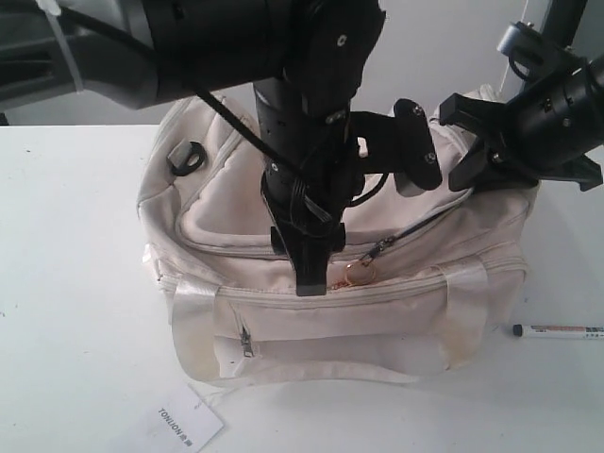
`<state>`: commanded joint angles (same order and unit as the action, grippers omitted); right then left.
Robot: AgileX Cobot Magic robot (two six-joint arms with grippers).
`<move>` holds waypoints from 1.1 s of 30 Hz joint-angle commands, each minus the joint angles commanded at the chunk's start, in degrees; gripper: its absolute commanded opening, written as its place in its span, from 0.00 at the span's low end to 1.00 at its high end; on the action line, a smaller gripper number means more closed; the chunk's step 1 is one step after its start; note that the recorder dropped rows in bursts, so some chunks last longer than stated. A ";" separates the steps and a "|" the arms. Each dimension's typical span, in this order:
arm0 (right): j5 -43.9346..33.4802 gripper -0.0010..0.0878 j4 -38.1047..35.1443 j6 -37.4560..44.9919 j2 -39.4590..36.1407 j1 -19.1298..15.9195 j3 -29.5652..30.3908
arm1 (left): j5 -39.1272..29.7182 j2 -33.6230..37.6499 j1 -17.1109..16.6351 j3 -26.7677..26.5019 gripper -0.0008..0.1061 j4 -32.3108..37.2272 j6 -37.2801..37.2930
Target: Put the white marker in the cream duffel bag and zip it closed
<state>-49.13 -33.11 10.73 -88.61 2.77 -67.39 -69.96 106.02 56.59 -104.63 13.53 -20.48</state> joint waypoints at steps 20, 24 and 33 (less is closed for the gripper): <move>0.00 0.01 0.10 0.00 0.00 0.00 0.00 | 0.00 -2.07 -19.54 3.54 0.48 -51.33 -9.69; 0.00 0.01 0.10 0.00 0.00 0.00 0.00 | 0.00 -2.07 -20.01 8.96 0.51 -54.85 -12.13; 0.44 0.01 0.56 0.00 0.00 0.00 0.00 | 11.59 -6.72 -19.88 20.18 0.54 -59.35 -29.83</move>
<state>-48.69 -32.55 10.73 -88.61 2.77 -67.39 -58.37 99.30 36.71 -84.45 -45.82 -50.31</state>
